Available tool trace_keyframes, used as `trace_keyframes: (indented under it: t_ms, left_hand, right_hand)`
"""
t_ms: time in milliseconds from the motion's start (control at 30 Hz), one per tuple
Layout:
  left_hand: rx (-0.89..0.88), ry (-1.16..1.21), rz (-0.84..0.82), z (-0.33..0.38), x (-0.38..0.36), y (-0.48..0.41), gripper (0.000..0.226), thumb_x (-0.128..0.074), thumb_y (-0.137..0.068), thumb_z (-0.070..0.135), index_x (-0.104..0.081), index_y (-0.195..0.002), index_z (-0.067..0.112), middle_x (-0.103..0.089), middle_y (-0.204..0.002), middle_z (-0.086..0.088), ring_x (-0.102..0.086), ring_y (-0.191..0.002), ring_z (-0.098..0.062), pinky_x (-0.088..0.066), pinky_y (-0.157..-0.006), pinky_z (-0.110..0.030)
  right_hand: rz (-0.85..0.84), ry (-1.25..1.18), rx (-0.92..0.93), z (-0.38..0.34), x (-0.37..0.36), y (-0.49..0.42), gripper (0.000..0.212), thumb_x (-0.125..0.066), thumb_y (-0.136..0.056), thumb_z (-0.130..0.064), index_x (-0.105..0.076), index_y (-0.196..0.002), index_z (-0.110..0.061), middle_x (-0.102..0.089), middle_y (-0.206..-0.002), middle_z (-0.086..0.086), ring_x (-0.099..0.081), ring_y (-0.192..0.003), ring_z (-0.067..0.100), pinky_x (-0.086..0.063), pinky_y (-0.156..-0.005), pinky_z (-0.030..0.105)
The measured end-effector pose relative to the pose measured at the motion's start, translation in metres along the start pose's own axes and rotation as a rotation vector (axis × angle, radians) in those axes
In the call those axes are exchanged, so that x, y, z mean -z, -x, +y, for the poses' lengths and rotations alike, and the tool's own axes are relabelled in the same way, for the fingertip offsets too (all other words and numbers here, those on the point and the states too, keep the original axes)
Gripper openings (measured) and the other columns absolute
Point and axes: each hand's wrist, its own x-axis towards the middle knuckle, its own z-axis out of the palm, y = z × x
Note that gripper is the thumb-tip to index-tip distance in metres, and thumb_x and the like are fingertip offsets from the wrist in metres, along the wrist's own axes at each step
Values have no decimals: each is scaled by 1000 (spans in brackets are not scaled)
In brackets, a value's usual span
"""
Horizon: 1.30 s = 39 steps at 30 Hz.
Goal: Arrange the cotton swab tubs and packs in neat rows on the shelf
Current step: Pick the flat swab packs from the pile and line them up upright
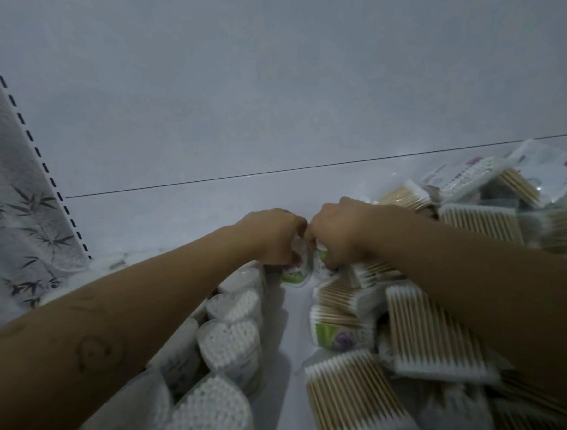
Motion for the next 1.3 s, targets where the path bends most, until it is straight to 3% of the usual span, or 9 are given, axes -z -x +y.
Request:
trace_keyframes:
  t_ms: [233,400,500,600,700,967,1067,1167,1300]
  left_hand:
    - [16,-14,39,-9,-4,0,38,-67,-83,29,-53,-118,22,-58,-113,-2,-55,-103,-23,-47,-79,-36]
    - [34,-21,59,-9,-2,1,36,-67,-81,28,-55,-115,23,-52,-98,3,-51,-93,-19,-40,-71,-32]
    - [35,-47,22,-7,-3,3,40,-68,-83,30,-54,-120,24,-55,-104,1,-55,-104,-23,-45,-75,-34]
    - [36,37,-83,-9,2,7,55,-67,-88,34,-45,-137,23,-54,-131,-4,-51,-118,-25,-43,-90,-34]
    - [48,173,-87,-16,14,17,63,-67,-88,35,-39,-143,21,-50,-139,-2,-50,-122,-23,-40,-96,-32]
    - [55,335,-1,-18,34,39,77,-63,-83,61,-34,-145,25,-53,-137,1,-56,-113,-18,-42,-96,-30]
    - [79,391,66,-21,41,43,71,-63,-86,56,-34,-144,28,-58,-131,1,-57,-111,-18,-43,-96,-32]
    - [66,449,86,-19,46,46,60,-60,-89,53,-40,-141,31,-60,-127,-1,-59,-110,-17,-44,-93,-28]
    - [38,738,119,-13,45,50,52,-65,-88,46,-49,-135,31,-57,-113,0,-64,-89,-15,-60,-77,-34]
  right_hand:
    - [23,100,5,-2,-2,-5,45,-65,-84,-52,-49,-119,-28,-58,-116,-2,-44,-110,20,-25,-86,34]
    - [43,186,-20,-11,-5,-9,69,-65,-89,-41,-31,-144,-19,-55,-125,5,-46,-115,25,-30,-90,34]
    - [26,190,-27,-10,-8,-10,66,-68,-86,-42,-36,-141,-24,-51,-127,5,-45,-118,24,-32,-96,35]
    - [26,72,-55,-1,-5,-10,51,-70,-84,-39,-49,-128,-29,-52,-124,2,-47,-117,22,-33,-96,35]
    - [95,-45,-76,13,6,-6,55,-77,-77,-40,-53,-125,-29,-53,-120,1,-49,-110,20,-39,-85,31]
    - [182,-390,-97,29,40,13,61,-82,-71,-44,-57,-125,-30,-55,-113,-6,-51,-99,15,-44,-85,30]
    - [283,-599,-108,34,40,18,52,-82,-71,-42,-61,-117,-28,-60,-108,-6,-56,-94,14,-41,-77,27]
    - [347,-789,-184,39,31,24,46,-84,-69,-40,-63,-107,-26,-62,-104,-4,-61,-93,15,-50,-77,30]
    - [331,-862,-195,37,23,36,54,-85,-65,-48,-61,-108,-26,-65,-106,-4,-63,-95,15,-52,-84,34]
